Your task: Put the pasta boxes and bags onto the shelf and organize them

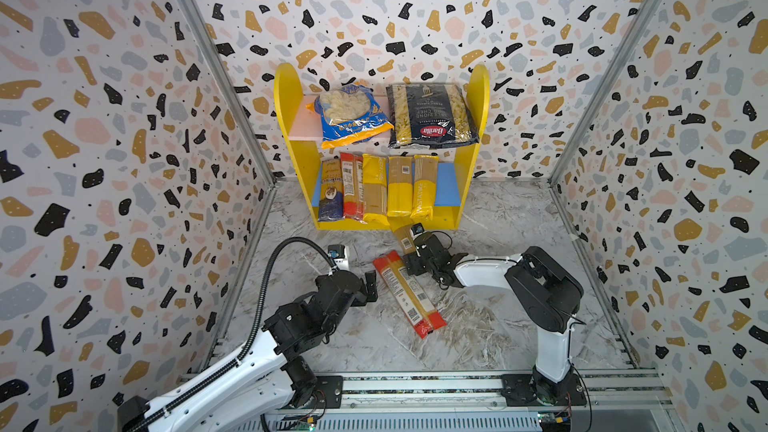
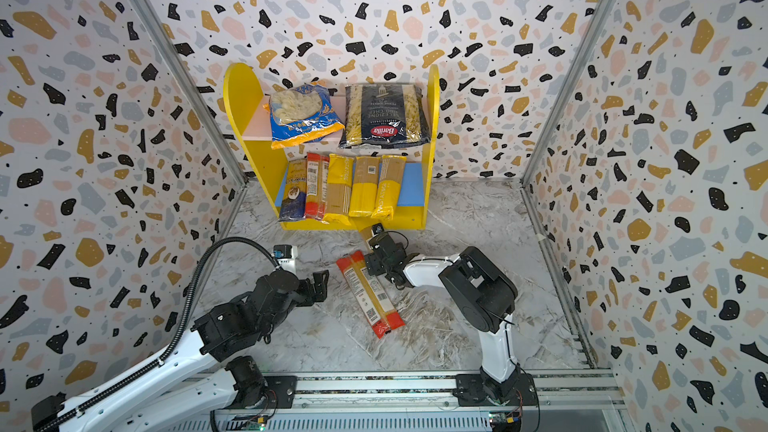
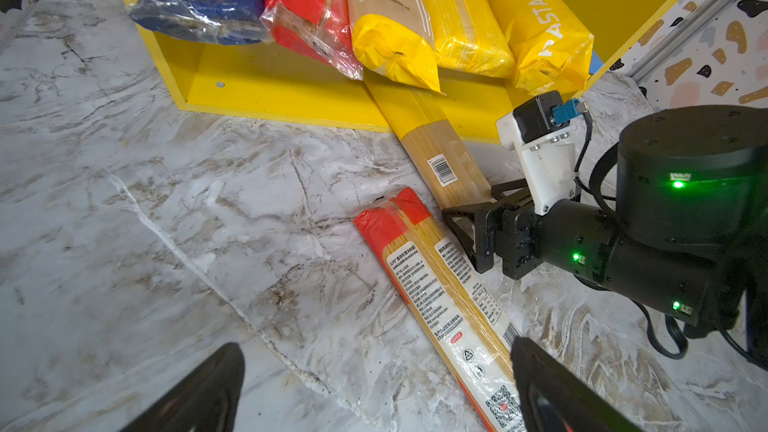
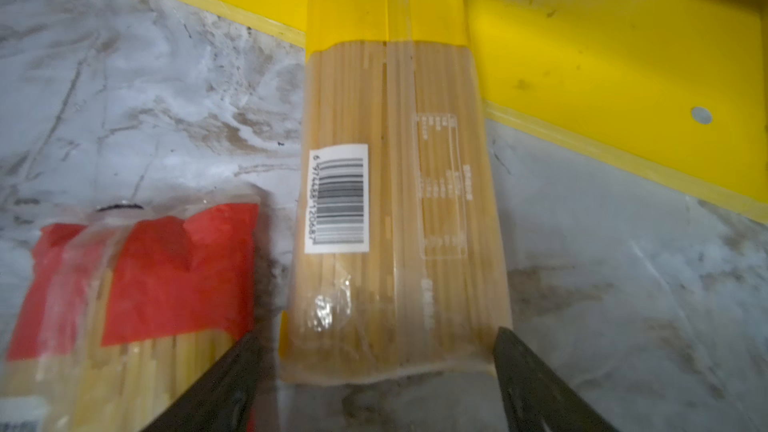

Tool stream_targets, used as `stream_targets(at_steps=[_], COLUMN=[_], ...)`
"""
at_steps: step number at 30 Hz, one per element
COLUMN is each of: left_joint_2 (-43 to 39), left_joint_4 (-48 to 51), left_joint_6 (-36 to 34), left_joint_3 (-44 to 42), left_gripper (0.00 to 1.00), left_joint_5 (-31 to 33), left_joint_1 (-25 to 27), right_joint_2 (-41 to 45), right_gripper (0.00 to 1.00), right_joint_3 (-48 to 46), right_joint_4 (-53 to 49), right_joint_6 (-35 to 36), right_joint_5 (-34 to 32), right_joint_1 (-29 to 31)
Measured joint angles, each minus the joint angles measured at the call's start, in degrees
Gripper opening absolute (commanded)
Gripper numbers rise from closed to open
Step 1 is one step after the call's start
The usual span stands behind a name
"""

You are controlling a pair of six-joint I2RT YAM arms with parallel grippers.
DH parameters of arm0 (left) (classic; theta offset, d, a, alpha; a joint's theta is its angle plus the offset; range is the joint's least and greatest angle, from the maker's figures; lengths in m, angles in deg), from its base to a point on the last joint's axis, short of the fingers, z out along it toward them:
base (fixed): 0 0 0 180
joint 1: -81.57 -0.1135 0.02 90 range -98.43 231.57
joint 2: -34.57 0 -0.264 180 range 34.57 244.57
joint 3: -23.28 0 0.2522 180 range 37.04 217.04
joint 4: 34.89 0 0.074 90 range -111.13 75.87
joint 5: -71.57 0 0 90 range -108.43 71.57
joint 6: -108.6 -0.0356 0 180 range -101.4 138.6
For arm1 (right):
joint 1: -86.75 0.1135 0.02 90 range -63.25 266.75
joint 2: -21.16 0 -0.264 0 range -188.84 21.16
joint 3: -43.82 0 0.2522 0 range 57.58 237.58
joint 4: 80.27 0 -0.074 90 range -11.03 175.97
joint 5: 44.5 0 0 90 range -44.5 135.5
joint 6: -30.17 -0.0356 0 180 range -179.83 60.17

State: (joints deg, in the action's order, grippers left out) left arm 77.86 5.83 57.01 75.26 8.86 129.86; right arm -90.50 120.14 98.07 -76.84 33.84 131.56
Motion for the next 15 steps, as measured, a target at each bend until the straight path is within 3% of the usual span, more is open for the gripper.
stream_targets(at_steps=[10,15], left_joint_2=[1.1,1.6], left_joint_4=[-0.2,-0.3], left_joint_6=[-0.3,-0.7], left_joint_3=[0.2,0.2], left_gripper=[1.00,1.00], left_joint_5=[0.3,0.5], left_joint_1=[0.0,0.0], right_joint_2=[-3.9,-3.9], right_gripper=[0.81,0.43], right_joint_3=[4.3,4.3], right_joint_4=[-0.7,-0.8], right_joint_6=[0.0,-0.7], right_joint_5=[2.4,3.1], right_joint_1=[-1.4,-1.4])
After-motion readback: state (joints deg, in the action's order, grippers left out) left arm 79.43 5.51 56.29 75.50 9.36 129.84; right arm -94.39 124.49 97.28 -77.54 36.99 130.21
